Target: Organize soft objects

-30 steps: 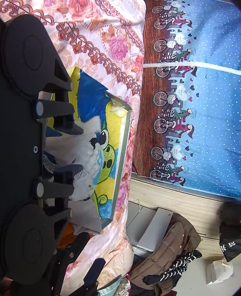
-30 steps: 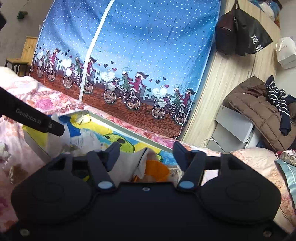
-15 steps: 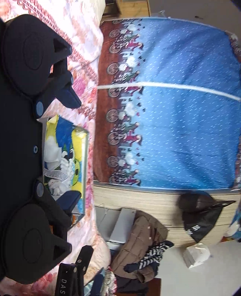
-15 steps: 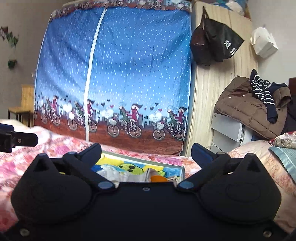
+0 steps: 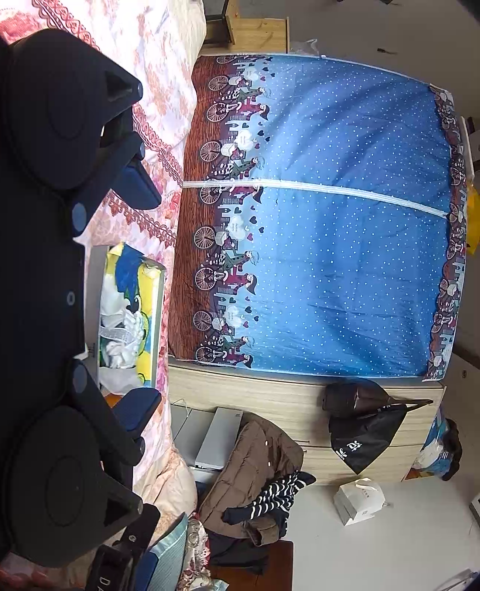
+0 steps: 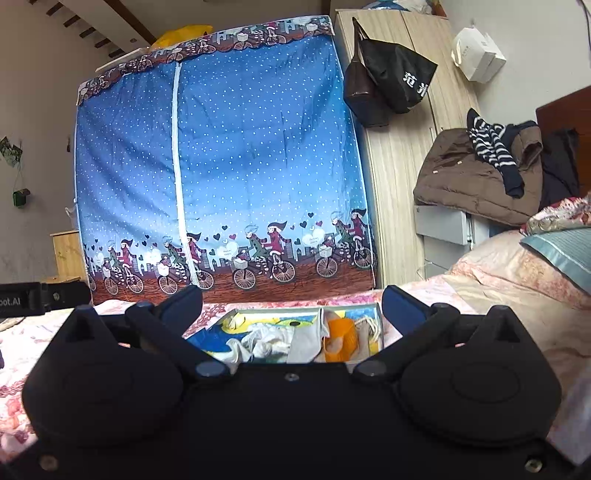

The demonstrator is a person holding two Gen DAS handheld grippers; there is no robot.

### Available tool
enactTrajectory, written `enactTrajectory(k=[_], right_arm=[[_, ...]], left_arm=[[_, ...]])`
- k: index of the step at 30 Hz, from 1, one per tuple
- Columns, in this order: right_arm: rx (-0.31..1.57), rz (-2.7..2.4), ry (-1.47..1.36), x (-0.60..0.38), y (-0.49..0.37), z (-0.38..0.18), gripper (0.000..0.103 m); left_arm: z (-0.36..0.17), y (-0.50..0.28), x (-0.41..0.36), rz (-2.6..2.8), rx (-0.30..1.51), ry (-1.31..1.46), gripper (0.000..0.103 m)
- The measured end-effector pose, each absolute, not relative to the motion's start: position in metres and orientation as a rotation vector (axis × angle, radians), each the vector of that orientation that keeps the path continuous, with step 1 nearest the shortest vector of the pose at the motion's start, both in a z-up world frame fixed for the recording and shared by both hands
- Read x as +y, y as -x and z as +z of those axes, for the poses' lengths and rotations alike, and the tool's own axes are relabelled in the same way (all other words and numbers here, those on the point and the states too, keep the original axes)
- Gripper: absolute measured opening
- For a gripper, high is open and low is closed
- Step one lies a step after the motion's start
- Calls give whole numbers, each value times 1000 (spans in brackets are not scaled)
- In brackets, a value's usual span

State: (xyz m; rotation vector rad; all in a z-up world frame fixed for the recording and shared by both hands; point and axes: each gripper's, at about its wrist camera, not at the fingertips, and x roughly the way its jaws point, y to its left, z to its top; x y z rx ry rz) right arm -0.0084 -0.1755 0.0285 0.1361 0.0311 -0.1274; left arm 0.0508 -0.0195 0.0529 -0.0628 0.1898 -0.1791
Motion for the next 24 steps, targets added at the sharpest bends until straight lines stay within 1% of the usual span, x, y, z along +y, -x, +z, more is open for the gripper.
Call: enactTrajectory(k=[7,13,19,24], right_arm=[[102,-148,-199,-167,41,18,103],[145,-179,-199,-164,36,14,103],[222,-184,-142,-153,20,7,103],[294,-172,-72,-144,-5,-2,103]], left_arm=[[41,-1,-7,-191,212,41,102],[21,23,3,-206,269,53,102],[14,20,19,-188,301,131,102],[8,0,23,-110,394,151,102]])
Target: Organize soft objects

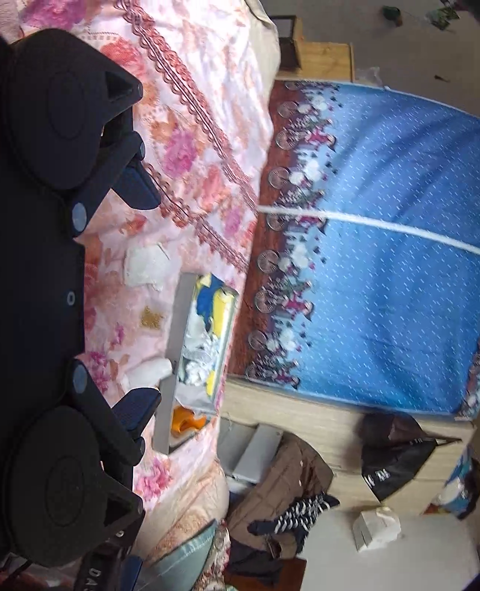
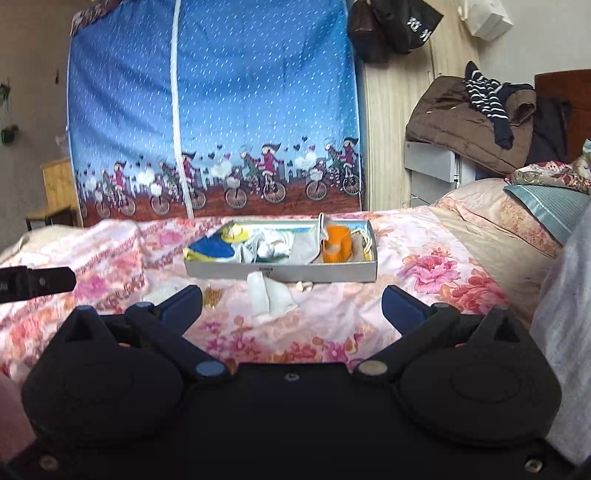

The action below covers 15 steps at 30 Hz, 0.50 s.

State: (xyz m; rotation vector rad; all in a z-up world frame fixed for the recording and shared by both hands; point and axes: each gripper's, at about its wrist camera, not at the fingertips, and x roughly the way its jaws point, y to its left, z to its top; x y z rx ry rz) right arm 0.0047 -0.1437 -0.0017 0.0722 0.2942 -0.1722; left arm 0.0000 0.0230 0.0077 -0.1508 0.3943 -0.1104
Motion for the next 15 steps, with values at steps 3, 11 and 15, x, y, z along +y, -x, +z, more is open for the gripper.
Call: enactTrajectory(k=[3,11,15], right_arm=[[316,-167,-47,-141,-13,-4,103],[357,-169,-54,-139,-19,-10,103],[364,-165,-56,-139,-9,-14,103]], left_arm=[[4,-9,26,-75,447,149,102],[1,-12,21,-86,459,119,102],[0,-12,19,-80,464,110,102]])
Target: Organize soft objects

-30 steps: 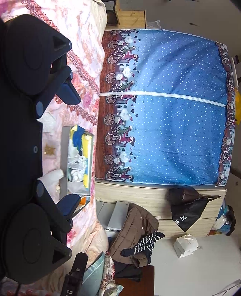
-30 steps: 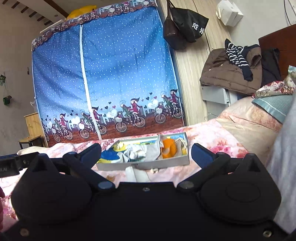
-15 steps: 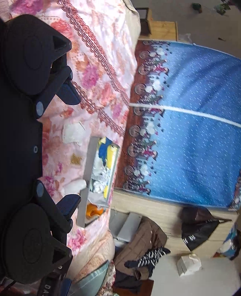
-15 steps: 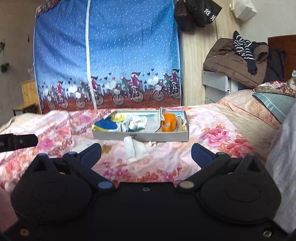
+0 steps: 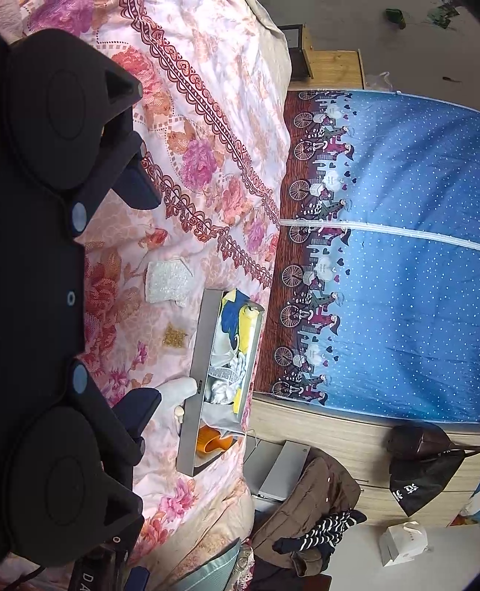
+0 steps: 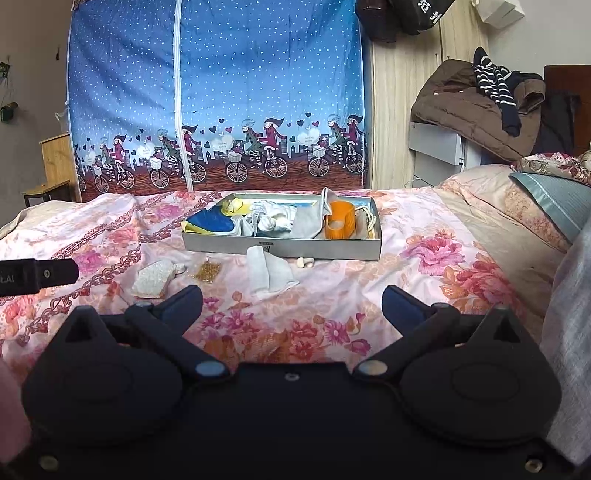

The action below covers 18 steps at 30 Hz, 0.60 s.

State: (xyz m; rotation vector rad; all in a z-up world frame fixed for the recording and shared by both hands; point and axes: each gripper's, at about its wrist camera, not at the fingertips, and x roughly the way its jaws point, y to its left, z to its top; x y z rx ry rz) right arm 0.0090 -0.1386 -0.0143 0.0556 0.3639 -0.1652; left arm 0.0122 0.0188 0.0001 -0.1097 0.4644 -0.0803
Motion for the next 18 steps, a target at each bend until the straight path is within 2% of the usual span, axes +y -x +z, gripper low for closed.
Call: enactTrajectory(k=[18], right_arm=[[392,-157,-42,-133,-2,-12,103]], left_arm=[[-1,-13,17,-60,479,90,102]])
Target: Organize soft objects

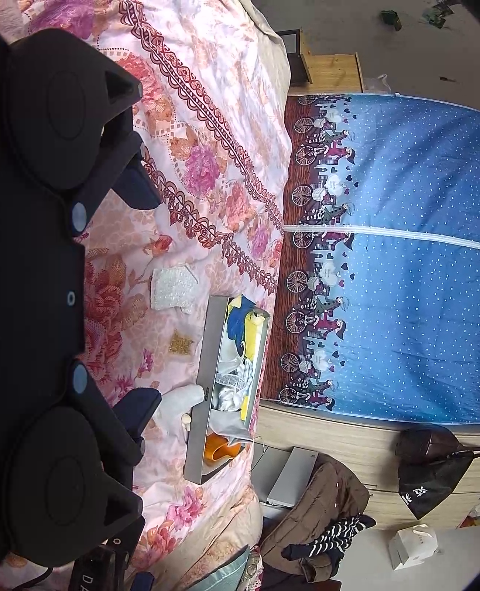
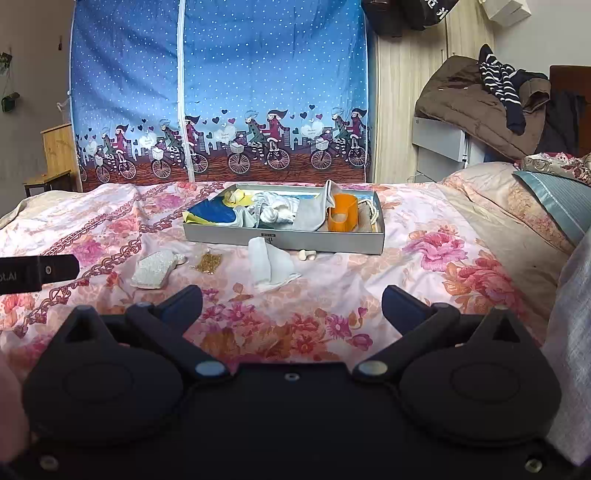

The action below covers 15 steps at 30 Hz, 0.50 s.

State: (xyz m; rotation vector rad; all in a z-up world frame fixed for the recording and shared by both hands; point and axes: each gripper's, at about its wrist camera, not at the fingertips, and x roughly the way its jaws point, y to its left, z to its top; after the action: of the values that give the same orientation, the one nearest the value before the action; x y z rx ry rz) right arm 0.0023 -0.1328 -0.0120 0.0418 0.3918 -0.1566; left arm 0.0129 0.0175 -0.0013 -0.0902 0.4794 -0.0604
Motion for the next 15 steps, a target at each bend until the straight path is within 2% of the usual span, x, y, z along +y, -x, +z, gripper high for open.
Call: enactTrajectory(k=[15], right_arm=[[408,-160,-54,-137,-3,-13,103]], left_arm=[[-5,-16,16,-60,500,73,102]])
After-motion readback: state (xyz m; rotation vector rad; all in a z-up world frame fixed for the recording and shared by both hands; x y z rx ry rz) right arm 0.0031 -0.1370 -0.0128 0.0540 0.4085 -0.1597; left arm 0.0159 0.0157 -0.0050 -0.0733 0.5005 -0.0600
